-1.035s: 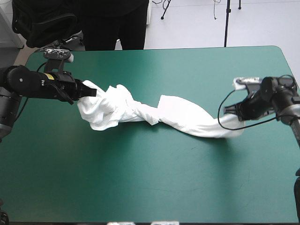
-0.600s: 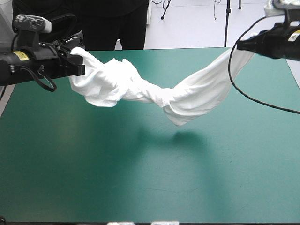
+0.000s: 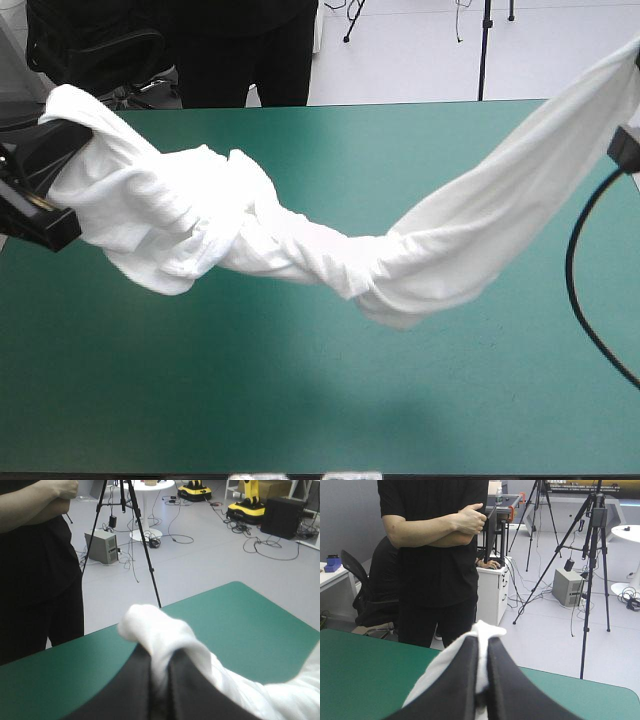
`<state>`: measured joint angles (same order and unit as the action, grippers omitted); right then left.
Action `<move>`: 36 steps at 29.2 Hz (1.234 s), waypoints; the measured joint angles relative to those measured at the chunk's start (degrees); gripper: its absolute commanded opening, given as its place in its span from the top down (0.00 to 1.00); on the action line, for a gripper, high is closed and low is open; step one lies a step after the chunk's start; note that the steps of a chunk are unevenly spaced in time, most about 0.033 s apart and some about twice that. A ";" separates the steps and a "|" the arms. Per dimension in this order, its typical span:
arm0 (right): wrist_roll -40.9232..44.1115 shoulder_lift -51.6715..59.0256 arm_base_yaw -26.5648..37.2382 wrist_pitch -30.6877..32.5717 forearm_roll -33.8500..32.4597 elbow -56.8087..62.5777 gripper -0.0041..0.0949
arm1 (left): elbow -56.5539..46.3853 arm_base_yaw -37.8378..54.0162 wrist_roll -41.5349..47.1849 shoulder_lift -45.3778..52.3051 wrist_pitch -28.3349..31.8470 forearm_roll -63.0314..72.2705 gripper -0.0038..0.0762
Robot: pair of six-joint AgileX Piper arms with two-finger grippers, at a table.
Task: Fold the cloth
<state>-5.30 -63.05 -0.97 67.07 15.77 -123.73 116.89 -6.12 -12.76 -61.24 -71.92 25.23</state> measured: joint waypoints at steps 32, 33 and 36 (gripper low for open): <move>0.25 -2.87 -11.60 -6.90 -13.67 42.31 0.98 | -42.99 -5.10 5.27 1.13 3.77 -7.61 0.96; 0.44 -4.89 -11.60 -8.22 -14.82 42.44 0.98 | -43.38 -5.10 5.34 -0.06 4.92 -8.38 0.96; 0.99 -10.77 -11.60 -12.95 -17.11 42.68 0.98 | -43.74 -5.10 5.39 -4.68 9.35 -10.11 0.96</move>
<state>-4.31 -73.82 -12.56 54.12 -1.34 -81.04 73.15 -11.22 -7.38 -65.92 -62.57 15.12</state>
